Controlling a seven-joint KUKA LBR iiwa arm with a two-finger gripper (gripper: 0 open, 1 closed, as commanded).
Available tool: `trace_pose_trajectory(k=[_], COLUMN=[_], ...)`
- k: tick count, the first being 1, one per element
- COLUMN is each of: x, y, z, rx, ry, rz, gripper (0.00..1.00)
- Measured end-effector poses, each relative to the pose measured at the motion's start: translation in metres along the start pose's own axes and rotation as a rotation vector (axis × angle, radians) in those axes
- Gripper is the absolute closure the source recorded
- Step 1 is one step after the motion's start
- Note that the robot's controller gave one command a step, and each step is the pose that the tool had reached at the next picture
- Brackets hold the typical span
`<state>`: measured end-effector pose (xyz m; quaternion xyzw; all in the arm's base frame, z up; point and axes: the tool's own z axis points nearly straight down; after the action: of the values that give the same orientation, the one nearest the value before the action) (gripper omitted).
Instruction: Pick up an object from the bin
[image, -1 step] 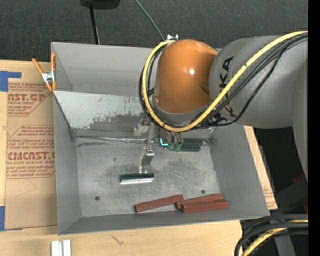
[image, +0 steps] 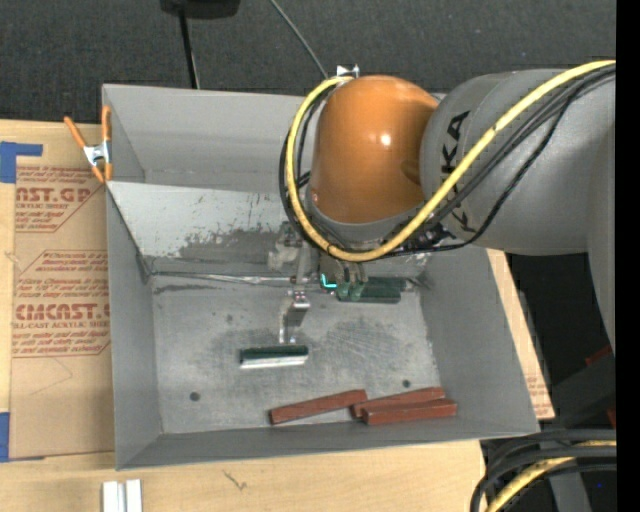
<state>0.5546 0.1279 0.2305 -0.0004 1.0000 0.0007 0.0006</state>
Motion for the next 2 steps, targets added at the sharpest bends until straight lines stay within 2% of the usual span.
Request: trace_pose_trajectory(k=[1, 2], x=[0.0, 0.01], y=[-0.002, -0.012], z=[0.027, 0.087], rx=[0.0, 0.0], ry=[-0.007, -0.004], rz=[-0.068, -0.171], gripper=[0.0, 0.0])
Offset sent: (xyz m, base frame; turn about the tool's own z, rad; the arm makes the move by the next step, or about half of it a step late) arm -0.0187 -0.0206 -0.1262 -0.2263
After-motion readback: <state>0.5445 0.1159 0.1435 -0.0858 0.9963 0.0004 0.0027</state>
